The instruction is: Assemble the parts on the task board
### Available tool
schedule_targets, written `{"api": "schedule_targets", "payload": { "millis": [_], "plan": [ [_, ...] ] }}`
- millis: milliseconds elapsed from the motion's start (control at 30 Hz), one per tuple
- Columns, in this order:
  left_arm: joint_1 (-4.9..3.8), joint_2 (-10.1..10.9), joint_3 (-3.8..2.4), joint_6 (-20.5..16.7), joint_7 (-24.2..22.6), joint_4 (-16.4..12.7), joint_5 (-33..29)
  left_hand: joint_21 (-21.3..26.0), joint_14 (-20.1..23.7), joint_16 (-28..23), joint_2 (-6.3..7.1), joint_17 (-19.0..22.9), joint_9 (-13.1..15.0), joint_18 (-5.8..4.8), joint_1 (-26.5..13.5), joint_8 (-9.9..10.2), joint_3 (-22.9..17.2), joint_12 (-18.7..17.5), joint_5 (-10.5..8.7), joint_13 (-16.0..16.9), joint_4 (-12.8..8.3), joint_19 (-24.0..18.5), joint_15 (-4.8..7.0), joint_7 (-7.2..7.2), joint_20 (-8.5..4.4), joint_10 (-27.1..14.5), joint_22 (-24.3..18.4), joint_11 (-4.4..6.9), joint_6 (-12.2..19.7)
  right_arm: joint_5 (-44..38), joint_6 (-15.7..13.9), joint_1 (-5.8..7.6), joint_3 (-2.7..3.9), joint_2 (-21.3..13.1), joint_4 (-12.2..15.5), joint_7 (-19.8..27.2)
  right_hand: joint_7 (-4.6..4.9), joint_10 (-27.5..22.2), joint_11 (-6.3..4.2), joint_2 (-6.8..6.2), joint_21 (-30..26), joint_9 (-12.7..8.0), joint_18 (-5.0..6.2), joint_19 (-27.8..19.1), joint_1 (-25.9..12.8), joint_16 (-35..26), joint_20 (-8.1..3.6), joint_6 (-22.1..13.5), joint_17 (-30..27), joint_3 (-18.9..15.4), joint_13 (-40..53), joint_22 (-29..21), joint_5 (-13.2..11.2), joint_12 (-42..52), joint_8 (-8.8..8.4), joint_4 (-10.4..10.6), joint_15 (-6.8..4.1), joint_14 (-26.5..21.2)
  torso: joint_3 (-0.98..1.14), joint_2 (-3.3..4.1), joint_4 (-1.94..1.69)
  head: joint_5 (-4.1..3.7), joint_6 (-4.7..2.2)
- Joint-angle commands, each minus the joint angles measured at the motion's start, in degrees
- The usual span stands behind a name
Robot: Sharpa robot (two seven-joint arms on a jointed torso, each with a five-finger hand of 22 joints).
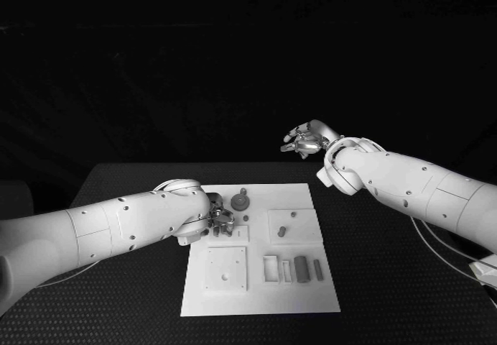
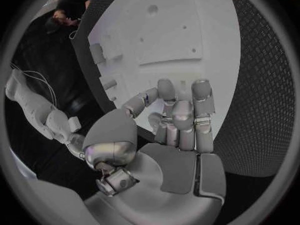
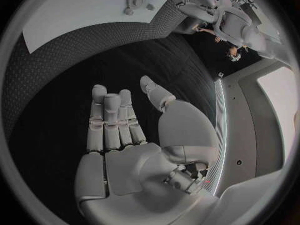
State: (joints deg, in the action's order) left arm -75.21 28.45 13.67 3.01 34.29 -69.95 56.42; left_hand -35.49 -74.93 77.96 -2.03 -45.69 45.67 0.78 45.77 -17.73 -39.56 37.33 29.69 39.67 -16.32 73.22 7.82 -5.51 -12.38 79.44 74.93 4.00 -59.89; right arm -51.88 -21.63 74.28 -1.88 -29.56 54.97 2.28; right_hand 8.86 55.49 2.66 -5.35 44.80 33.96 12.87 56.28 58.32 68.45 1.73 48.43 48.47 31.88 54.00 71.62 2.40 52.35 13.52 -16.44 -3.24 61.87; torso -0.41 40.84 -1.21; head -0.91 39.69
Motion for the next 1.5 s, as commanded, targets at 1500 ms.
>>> {"api": "schedule_targets", "payload": {
  "millis": [1500],
  "plan": [
    [0.55,0.2,-0.01,0.2,-0.2,-1.0,5.0,-0.9,1.9,2.2,-2.77,2.4,0.1,0.69,-2.9,-0.8,-0.7,1.0,0.54,-0.2,0.2,3.6,3.65,4.87,-2.73,0.2,1.2,1.51,-9.5,-0.4,1.0,-0.16,0.03,0.0,0.0,0.0,0.43,-0.2,0.23,0.37,-0.8,0.2,0.95,-0.6,0.4,-0.3,0.81,-0.1,0.1,-0.4,-0.5,-0.1,0.3,-0.1,-0.34,0.0,0.0,-0.7,-0.11,-0.02,-0.12,0.16,0.33]
  ]
}}
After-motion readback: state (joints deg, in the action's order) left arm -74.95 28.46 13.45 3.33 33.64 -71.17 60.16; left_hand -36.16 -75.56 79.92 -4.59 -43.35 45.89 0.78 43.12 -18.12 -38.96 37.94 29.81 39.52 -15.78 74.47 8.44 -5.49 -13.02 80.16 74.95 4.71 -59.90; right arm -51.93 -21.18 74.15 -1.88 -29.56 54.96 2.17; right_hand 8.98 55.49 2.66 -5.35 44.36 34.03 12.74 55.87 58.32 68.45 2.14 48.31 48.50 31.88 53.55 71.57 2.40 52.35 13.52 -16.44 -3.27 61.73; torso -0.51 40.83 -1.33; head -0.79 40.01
